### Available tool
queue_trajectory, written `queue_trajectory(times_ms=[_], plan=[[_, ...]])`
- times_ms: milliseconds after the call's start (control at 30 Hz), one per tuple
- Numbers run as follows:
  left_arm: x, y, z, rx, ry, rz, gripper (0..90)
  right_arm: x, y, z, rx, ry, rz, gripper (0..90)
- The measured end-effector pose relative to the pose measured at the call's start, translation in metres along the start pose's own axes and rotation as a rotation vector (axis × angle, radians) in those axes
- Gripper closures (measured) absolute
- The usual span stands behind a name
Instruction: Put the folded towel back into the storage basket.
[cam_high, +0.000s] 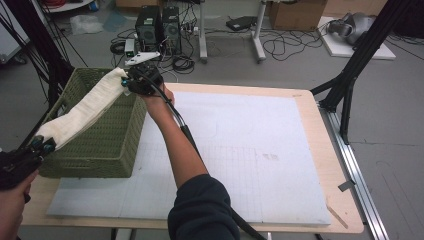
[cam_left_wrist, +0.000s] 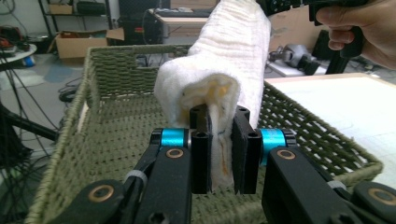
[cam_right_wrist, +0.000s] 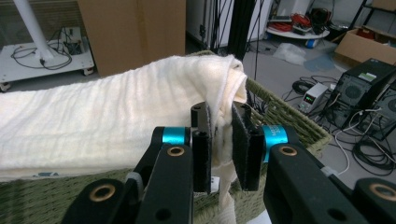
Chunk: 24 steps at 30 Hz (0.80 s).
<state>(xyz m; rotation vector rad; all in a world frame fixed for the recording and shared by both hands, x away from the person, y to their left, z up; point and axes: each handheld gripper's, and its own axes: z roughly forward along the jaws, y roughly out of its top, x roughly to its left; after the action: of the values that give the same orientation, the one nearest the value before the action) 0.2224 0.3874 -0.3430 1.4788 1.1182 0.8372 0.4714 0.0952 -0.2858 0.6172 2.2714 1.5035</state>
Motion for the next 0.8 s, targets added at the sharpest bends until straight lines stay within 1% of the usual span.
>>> queue_trajectory(times_ms=[67,167,333,433,533,700,767,800], plan=[[0.001,0.0,0.001,0.005,0.008,0.006,79.5,0.001,0.0,0.005,0.005,-0.005,0.0,79.7],[0.004,0.001,0.003,0.015,0.025,0.015,79.5,0.001,0.0,0.012,0.003,-0.008,0.017,79.7],[0.01,0.001,0.006,0.025,0.049,0.005,79.3,0.001,0.003,0.022,0.005,-0.01,0.019,79.6],[0.014,-0.001,0.009,0.043,0.063,0.006,79.2,0.003,0.003,0.028,0.012,-0.017,0.025,79.5],[0.017,-0.004,0.012,0.064,0.076,0.006,79.2,0.005,0.001,0.035,0.026,-0.028,0.021,79.6],[0.022,-0.007,0.016,0.096,0.099,0.009,78.4,0.007,-0.002,0.043,0.043,-0.031,0.021,79.5],[0.024,-0.008,0.019,0.119,0.11,0.003,76.2,0.008,-0.003,0.046,0.051,-0.029,0.023,78.8],[0.025,-0.008,0.021,0.138,0.118,0.004,72.6,0.008,-0.004,0.048,0.057,-0.036,0.022,77.2]])
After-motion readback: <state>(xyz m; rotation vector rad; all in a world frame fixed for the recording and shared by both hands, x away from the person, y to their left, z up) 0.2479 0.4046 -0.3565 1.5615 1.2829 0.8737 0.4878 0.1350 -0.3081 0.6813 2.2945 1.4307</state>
